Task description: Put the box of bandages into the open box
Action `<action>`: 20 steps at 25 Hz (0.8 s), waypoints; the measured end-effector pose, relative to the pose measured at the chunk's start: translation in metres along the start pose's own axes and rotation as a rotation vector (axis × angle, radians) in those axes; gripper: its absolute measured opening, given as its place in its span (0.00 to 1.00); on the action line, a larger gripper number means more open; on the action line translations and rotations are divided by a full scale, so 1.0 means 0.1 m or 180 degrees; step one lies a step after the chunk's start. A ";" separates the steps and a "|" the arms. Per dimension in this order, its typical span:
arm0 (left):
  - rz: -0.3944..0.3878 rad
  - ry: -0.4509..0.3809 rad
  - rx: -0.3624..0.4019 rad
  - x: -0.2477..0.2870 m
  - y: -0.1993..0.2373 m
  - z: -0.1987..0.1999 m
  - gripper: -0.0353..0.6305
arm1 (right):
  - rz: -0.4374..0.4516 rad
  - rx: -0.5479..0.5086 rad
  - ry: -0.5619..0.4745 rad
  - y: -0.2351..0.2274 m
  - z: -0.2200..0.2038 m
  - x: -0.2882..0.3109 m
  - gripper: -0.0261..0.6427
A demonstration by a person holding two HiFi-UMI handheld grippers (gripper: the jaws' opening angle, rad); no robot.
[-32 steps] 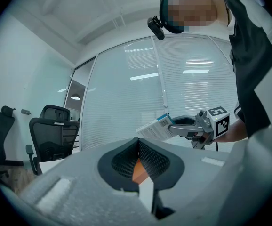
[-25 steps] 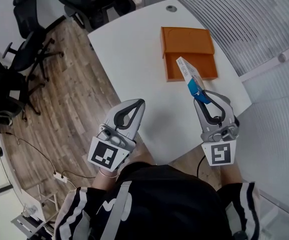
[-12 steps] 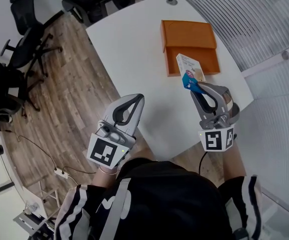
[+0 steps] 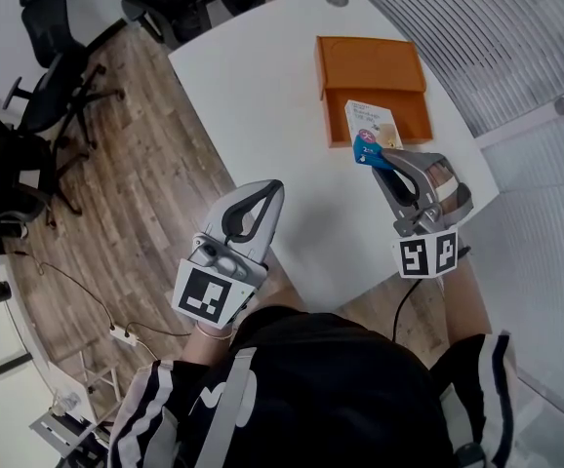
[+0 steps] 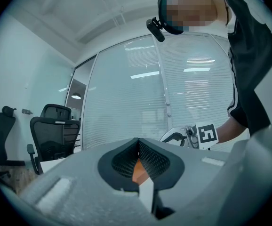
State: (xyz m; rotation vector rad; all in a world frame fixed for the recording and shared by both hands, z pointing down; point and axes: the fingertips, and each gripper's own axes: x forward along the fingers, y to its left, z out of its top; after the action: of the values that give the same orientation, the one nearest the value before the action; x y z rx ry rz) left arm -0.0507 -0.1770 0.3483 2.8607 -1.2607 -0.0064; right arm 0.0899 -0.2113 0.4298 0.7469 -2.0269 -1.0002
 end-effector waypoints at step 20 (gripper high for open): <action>-0.0006 0.0032 0.0041 0.11 -0.04 -0.05 0.05 | 0.0349 -0.0439 0.0188 0.24 -0.31 0.30 0.16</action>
State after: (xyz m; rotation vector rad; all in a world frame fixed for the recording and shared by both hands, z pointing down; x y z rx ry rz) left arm -0.0402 -0.1827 0.3528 2.8690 -1.2609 0.0162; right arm 0.0941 -0.2335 0.4733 0.5793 -1.9055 -1.0307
